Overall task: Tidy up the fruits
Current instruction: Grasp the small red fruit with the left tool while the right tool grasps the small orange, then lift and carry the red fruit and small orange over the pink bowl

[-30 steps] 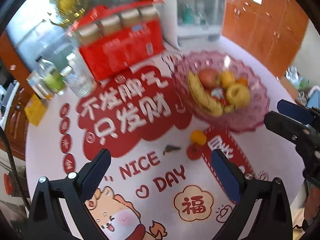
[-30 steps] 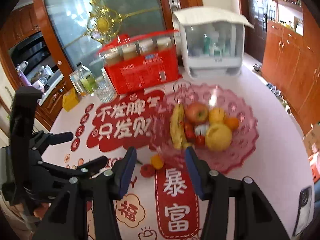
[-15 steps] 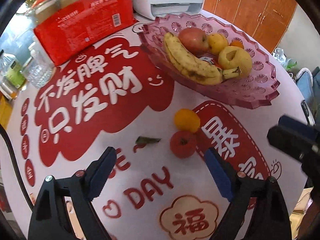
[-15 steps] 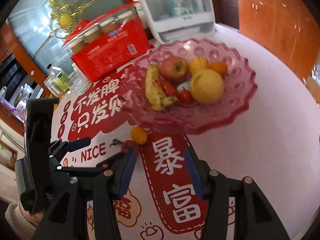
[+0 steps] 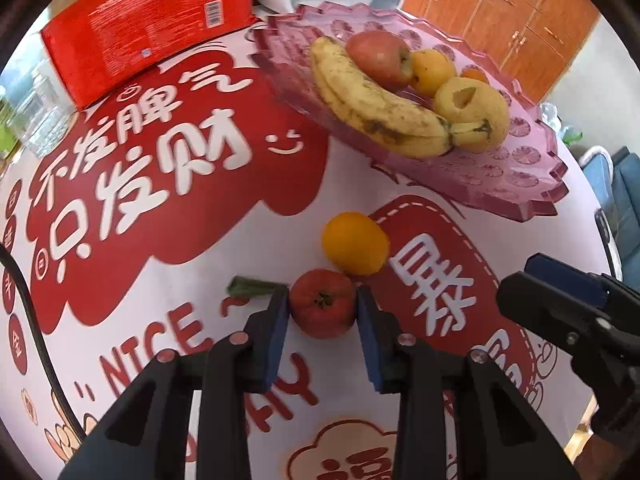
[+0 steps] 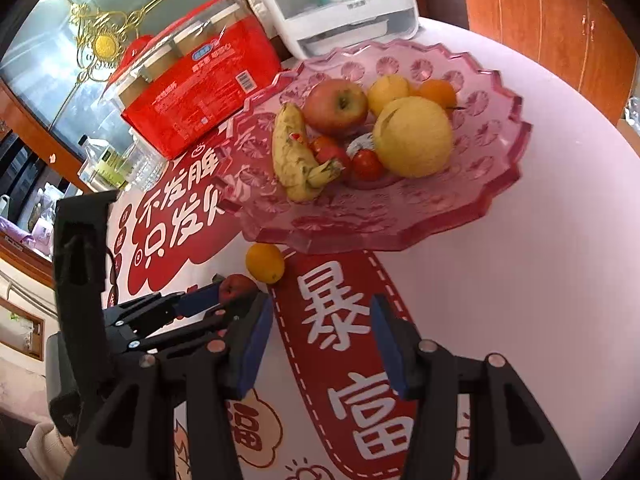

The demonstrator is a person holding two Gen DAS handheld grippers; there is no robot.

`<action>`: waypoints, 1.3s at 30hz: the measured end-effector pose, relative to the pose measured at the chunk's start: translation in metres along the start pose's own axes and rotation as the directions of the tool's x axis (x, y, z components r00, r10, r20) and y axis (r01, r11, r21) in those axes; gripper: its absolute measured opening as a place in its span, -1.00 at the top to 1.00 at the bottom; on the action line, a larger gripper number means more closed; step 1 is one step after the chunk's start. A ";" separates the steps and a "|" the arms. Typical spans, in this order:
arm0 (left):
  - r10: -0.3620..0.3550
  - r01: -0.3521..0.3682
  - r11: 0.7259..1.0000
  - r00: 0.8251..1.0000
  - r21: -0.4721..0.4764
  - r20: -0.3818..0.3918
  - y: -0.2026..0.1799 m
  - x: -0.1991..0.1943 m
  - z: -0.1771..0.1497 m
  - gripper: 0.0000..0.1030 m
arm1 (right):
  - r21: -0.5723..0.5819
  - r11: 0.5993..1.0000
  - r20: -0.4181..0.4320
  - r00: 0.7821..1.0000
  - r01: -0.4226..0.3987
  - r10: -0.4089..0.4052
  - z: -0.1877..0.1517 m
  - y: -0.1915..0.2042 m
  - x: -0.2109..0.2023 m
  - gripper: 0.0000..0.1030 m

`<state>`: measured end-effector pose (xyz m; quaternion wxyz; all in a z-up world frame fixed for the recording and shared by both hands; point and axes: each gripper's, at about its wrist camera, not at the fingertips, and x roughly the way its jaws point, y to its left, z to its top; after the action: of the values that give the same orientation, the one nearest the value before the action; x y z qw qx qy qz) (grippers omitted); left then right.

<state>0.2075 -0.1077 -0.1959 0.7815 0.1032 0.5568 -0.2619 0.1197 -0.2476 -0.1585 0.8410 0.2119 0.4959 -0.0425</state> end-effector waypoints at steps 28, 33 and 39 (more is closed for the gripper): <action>0.074 -0.069 0.970 0.997 -0.234 0.014 0.080 -0.048 -0.046 0.38 | -0.364 0.919 0.068 0.988 0.152 -0.137 -0.004 0.079 0.079 0.22; 0.077 -0.073 0.966 0.997 -0.246 0.009 0.081 -0.049 -0.049 0.38 | -0.392 0.905 0.093 0.986 0.165 -0.139 -0.004 0.083 0.082 0.35; 0.086 -0.081 0.962 0.996 -0.260 0.008 0.083 -0.052 -0.052 0.38 | -0.401 0.904 0.086 0.989 0.148 -0.124 -0.005 0.082 0.081 0.37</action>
<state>0.1962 0.0010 -0.1767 0.8039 0.0207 0.5740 -0.1545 0.1796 -0.1600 -0.2033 0.8757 -0.0041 0.4828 -0.0033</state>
